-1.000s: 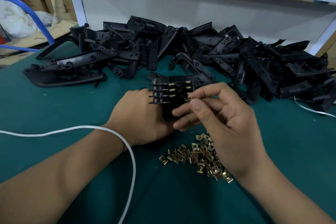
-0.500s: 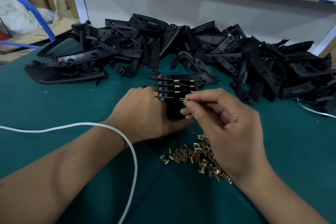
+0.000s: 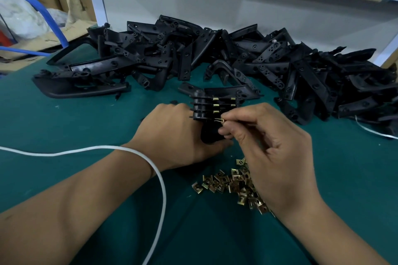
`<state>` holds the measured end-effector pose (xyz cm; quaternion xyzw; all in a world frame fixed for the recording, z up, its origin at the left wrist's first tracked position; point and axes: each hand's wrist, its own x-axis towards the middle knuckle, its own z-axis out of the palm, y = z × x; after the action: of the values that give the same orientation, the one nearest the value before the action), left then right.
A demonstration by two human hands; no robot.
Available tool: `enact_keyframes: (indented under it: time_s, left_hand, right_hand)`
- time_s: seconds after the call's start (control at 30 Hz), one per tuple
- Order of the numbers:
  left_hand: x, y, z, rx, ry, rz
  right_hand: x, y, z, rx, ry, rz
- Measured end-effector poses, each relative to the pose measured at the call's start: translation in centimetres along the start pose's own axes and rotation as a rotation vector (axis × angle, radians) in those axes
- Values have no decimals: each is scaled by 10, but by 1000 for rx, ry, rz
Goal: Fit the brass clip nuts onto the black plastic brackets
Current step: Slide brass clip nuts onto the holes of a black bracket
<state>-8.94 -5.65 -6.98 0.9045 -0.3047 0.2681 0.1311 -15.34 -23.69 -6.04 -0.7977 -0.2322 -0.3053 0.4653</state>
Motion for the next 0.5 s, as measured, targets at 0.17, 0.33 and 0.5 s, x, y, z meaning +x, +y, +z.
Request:
enact_keyframes:
  time_s: [0.17, 0.33, 0.5]
  left_hand:
    - [0, 1, 1, 59, -25, -29]
    - [1, 3, 1, 82, -17, -10]
    - [0, 3, 0, 81, -16, -4]
  right_hand:
    - [2, -2, 0, -123, -2, -87]
    - [3, -2, 0, -120, 10, -72]
    - [2, 0, 0, -39, 0, -39]
